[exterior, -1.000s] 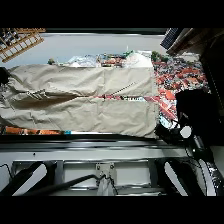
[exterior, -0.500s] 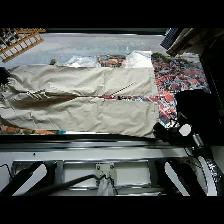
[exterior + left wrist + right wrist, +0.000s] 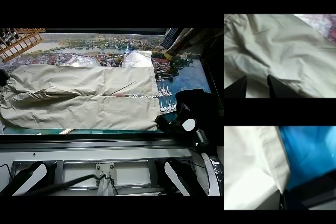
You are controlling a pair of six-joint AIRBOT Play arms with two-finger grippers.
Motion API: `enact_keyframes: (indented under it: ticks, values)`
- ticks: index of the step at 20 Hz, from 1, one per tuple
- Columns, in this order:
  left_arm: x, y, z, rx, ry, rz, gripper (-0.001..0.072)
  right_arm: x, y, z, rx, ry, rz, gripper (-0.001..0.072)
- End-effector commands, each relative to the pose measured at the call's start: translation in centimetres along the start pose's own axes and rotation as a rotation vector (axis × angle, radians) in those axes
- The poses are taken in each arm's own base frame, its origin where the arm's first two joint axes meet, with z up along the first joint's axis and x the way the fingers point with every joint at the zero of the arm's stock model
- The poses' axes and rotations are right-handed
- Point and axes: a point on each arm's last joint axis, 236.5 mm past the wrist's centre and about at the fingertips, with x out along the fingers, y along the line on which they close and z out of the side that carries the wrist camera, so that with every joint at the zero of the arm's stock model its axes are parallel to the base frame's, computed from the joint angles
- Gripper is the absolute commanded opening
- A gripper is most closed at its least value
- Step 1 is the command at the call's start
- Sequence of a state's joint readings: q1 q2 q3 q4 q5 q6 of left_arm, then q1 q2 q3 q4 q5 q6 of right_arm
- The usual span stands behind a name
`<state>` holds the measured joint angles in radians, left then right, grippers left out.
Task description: Fold the clothes and pants, and hang the long-sleeved shirts on hangers.
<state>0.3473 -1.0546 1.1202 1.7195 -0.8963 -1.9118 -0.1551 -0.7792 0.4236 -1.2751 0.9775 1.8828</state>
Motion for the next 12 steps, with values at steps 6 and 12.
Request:
enact_keyframes:
  ticks: [6,12]
  values:
    - [3.6,12.0,-11.6,-0.141,0.285,0.24,0.0311,-3.7,2.7,6.8,-0.212,-0.237,0.025,0.0018]
    - [5.6,18.3,-13.2,-0.177,0.284,0.269,0.0384,-3.7,2.8,6.9,-0.267,-0.24,0.019,0.0017]
